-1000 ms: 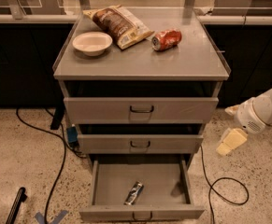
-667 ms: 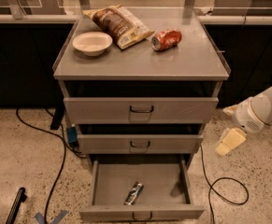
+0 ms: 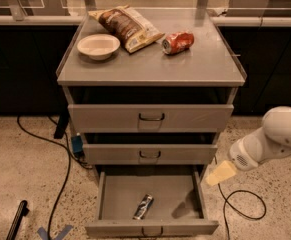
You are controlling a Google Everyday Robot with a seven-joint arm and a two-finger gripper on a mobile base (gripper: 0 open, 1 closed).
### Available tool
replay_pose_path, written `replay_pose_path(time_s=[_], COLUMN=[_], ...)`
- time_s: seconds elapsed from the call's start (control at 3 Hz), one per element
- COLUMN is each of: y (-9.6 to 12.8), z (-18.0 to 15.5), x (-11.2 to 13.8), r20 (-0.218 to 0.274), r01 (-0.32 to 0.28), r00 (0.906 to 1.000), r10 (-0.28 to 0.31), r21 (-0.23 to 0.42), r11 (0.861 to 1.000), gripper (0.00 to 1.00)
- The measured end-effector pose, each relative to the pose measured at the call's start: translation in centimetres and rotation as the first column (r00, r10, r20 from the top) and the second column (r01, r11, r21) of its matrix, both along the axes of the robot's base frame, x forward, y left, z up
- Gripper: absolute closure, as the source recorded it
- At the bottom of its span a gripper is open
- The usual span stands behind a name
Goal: Pick redbull can from bottom drawer and place on counter
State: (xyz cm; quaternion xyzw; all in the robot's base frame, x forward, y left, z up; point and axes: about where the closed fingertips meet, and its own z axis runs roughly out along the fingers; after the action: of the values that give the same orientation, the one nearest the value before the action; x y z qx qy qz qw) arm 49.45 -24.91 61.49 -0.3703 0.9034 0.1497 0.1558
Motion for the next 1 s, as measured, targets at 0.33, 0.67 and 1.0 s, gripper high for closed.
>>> replay_pose_path(time_s=[0.33, 0.67, 1.0], y=[1.4, 1.8, 1.8], z=[-7.7, -9.2, -9.8], x=[-0.6, -1.3, -1.8], r20=[-0.228, -0.297, -0.296], r01=[0.234, 0.313, 0.365], r00=[0.9504, 0.9140, 0.9004], r10=[-0.212, -0.276, -0.319], r21=[0.078, 0.081, 0.113], r11=[0.969, 0.946, 0.924], gripper=[0.00, 0.00, 0.00])
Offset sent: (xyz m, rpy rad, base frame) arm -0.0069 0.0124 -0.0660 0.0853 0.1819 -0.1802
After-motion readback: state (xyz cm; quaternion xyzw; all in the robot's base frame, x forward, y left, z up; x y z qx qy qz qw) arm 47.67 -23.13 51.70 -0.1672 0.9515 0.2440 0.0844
